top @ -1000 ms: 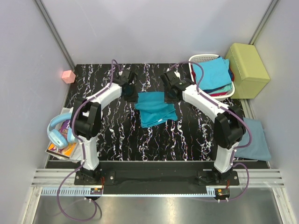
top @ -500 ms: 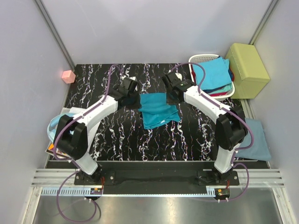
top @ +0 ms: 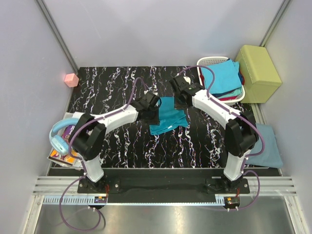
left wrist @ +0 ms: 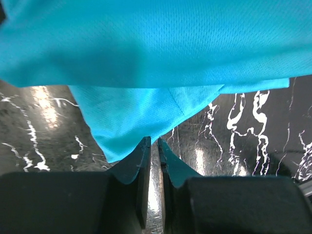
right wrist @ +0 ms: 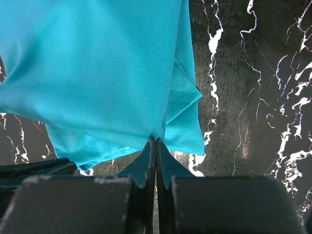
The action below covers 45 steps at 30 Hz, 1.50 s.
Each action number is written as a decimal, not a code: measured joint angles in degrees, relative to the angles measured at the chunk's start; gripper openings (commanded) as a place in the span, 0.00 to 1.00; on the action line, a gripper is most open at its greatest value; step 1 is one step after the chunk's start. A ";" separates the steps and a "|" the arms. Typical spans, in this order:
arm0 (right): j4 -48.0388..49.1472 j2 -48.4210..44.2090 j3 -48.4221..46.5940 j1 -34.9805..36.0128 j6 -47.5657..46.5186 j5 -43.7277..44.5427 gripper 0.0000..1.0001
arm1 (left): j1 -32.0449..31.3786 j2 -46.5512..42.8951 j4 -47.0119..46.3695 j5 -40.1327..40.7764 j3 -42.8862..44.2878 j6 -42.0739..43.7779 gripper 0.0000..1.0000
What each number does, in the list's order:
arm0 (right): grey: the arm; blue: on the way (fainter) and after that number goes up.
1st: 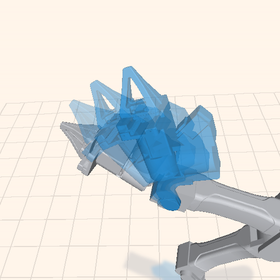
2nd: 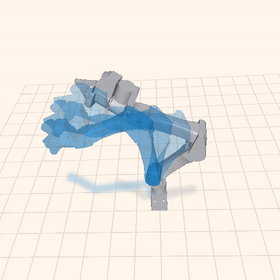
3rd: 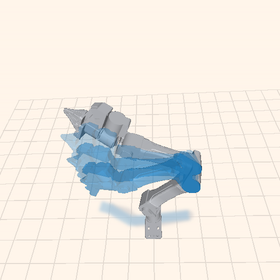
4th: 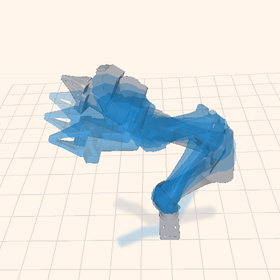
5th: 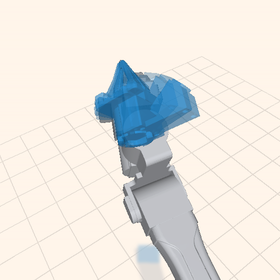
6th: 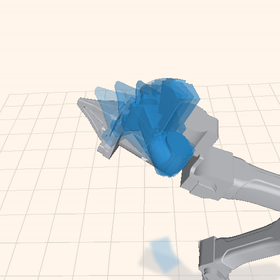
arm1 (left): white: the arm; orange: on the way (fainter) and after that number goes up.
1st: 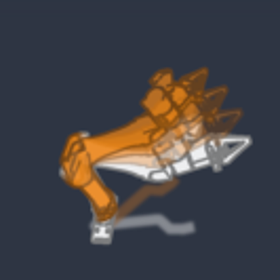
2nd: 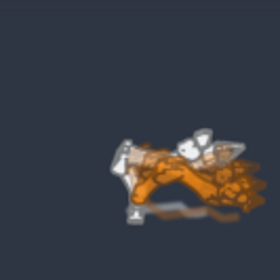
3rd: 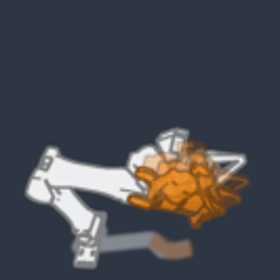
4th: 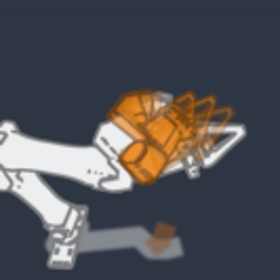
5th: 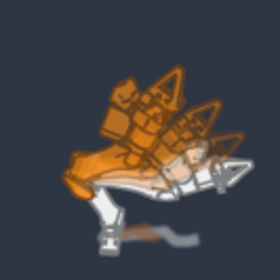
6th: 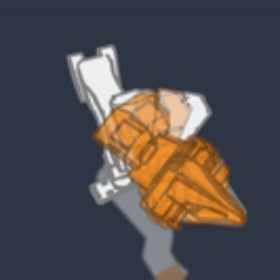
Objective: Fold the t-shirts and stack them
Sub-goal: Smooth out wrinkles on the folded tshirt
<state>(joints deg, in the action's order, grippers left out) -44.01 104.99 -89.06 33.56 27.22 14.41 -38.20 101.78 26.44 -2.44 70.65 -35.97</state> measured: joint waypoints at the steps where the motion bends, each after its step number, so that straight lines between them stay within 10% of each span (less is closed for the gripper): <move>1: 0.00 0.00 0.17 0.00 0.00 0.02 0.00 | -0.11 0.22 0.00 -0.11 0.00 -0.09 0.15; 45: -6.67 -6.21 1.05 -0.70 -1.44 5.01 0.00 | -0.76 5.25 -3.69 -0.74 -3.76 -3.08 0.08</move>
<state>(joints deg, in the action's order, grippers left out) -50.68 98.78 -88.01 32.86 25.78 19.42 -38.96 107.02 22.74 -3.18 66.89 -39.05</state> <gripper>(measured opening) 0.009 0.080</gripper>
